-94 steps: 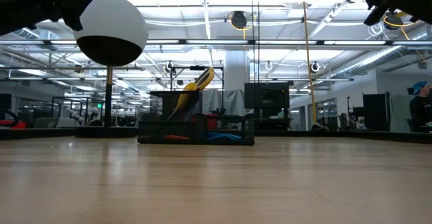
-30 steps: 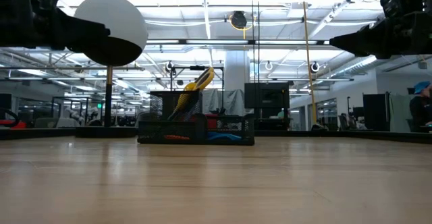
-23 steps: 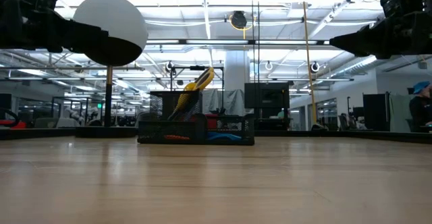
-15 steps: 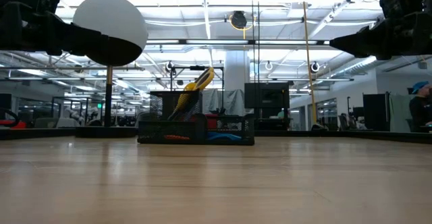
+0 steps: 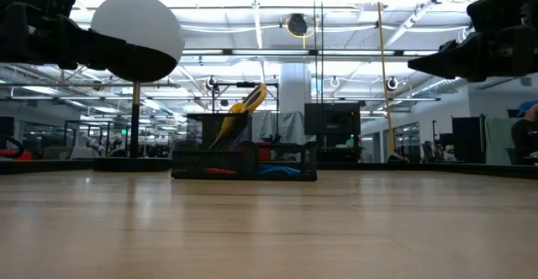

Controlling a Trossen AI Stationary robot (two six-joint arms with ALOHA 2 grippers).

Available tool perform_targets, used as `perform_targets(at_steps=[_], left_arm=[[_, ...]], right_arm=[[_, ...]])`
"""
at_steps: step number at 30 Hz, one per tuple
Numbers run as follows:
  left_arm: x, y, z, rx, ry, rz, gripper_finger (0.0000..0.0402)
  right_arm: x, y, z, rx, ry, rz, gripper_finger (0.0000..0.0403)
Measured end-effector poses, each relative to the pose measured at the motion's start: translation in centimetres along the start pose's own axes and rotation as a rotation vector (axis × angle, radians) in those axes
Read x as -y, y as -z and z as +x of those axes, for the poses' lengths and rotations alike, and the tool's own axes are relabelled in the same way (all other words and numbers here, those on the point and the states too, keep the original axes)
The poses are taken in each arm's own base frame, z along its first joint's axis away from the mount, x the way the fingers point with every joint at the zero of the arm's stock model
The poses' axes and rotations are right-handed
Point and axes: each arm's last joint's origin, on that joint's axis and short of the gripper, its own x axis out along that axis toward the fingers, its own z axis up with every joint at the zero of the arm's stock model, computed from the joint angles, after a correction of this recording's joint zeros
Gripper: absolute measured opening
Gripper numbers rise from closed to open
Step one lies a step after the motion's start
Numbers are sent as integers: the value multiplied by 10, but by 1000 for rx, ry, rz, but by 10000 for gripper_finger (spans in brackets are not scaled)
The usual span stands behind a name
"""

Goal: Pick and place office supplies into organizer
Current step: Return to Home Position

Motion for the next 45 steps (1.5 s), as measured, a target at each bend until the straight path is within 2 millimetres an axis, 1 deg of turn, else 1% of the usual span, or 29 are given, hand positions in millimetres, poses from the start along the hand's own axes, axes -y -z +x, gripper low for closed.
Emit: perform_targets(at_steps=[13, 19, 26, 33, 39, 45], left_arm=[[0, 0, 0, -3, -3, 3, 154], [0, 0, 0, -3, -3, -1, 154], [0, 0, 0, -3, -4, -18, 154], [0, 0, 0, -4, -4, -21, 154], [0, 0, 0, -4, -4, -23, 154], [0, 0, 0, -4, -4, -21, 154]], right_arm=[[1, -2, 1, 23, 6, 38, 105], [-4, -2, 0, 41, -133, 29, 105], [-1, -1, 1, 15, -49, 125, 105], [-1, -2, 1, 24, -51, 224, 105], [-3, -3, 0, 40, -127, 230, 105], [-3, -3, 0, 37, -128, 232, 105]])
